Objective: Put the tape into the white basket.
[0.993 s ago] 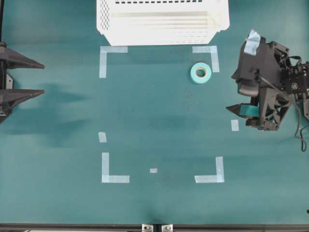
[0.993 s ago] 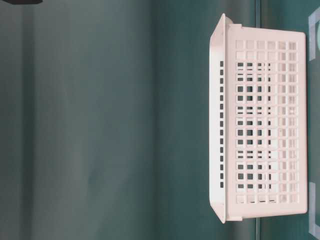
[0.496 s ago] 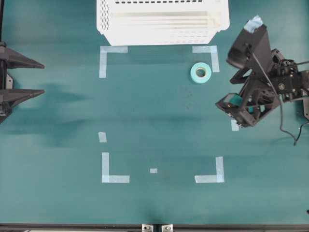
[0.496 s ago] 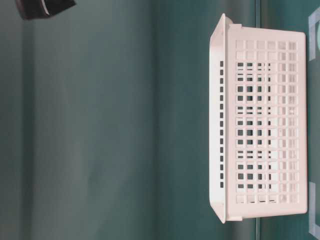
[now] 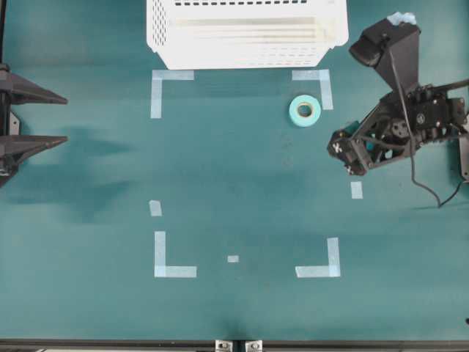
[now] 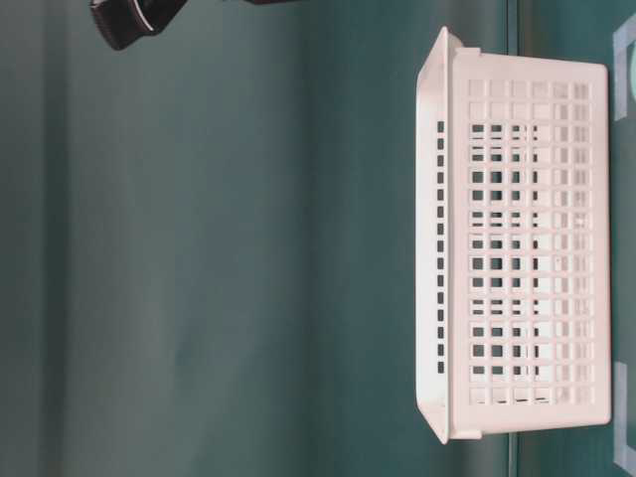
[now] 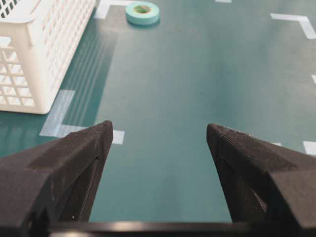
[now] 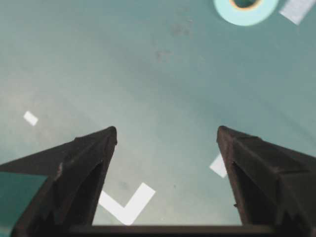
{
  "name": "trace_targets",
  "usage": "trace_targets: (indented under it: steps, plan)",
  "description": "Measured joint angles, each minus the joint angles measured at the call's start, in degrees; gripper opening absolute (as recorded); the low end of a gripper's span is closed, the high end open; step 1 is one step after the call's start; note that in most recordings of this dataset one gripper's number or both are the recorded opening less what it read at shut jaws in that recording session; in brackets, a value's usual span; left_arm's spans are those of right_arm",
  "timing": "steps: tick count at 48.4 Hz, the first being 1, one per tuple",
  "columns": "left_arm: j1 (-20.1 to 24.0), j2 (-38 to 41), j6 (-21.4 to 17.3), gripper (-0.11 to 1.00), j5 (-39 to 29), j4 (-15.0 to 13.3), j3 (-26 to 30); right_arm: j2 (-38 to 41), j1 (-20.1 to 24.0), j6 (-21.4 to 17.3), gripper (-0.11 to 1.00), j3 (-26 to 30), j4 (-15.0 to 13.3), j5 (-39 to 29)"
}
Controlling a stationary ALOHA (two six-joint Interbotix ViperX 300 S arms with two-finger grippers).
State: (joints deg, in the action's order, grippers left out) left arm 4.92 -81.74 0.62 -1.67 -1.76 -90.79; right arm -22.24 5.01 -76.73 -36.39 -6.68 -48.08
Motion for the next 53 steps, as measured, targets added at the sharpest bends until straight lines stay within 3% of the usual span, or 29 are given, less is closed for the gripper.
trace_targets:
  steps: [14, 25, 53]
  plan:
    - [0.0, 0.0, -0.1, 0.32, 0.0, 0.0, 0.0, 4.4, -1.8, -2.9, 0.9, 4.7, 0.0, -9.2]
    - [0.0, 0.0, -0.1, 0.32, 0.0, -0.1, 0.0, 9.1, -4.4, -2.7, 0.9, 8.1, 0.0, -10.2]
    - [0.0, 0.0, -0.1, 0.32, 0.0, 0.0, 0.0, 10.6, -12.4, -2.5, 0.92, 7.0, -0.4, -9.7]
